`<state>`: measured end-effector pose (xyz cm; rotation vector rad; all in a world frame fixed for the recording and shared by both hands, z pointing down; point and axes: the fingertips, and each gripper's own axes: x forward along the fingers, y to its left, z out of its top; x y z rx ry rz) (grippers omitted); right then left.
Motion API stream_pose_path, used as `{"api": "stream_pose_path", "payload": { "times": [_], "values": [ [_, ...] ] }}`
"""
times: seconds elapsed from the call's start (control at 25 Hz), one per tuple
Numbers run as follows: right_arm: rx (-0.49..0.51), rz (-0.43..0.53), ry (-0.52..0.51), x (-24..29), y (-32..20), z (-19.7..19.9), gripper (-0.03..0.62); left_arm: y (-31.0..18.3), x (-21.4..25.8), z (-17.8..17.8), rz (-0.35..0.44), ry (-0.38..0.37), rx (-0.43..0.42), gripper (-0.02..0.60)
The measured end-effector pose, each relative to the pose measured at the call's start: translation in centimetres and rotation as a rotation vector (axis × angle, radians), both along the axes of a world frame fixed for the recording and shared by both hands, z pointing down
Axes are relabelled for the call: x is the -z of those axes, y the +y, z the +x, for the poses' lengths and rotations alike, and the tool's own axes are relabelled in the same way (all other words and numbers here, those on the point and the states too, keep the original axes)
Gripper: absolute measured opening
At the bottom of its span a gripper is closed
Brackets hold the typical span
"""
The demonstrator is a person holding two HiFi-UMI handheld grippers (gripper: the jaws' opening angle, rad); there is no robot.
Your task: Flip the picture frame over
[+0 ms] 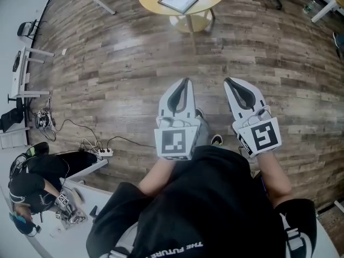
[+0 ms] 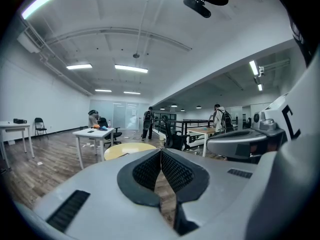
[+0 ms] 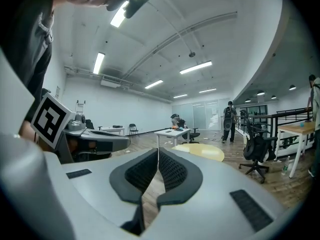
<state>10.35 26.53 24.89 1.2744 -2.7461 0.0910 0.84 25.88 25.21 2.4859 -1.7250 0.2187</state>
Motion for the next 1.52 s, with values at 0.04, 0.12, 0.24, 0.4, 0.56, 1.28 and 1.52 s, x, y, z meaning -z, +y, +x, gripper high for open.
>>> {"api": "stream_pose_path", "payload": {
  "times": [0.04, 0.12, 0.24, 0.4, 0.56, 1.28, 1.52],
  "values": [
    [-0.002, -0.001, 0.005, 0.0, -1.1, -0.3, 0.021, -1.1, 0.0, -0.4, 0.003, 0.004, -0.001, 0.023],
    [-0.009, -0.004, 0.012, 0.0, -3.2, -1.1, 0.021, -3.2, 0.3, -1.3, 0.013, 0.014, -0.001, 0.023],
    [-0.009, 0.005, 0.023, 0.4, -5.7, -2.5, 0.021, -5.6, 0.8, -2.7, 0.029, 0.040, 0.006, 0.023],
    [0.005, 0.018, 0.031, 0.5, -8.4, -4.8, 0.021, -8.3, 0.5, -4.6, 0.042, 0.028, -0.002, 0.023],
    [0.004, 0.039, 0.029, 0.9, -11.2, -6.2, 0.021, -10.7, 0.7, -6.2, 0.042, 0.051, 0.008, 0.023],
    [-0.024, 0.012, 0.006, -0.3, -26.3, -1.8, 0.021, -24.9, -0.9, -3.3, 0.011, 0.007, 0.009, 0.023],
    [-0.002, 0.017, -0.010, -0.6, -32.7, 1.2, 0.021, -31.2, -1.0, -0.8, 0.008, -0.033, 0.025, 0.023]
  ]
}}
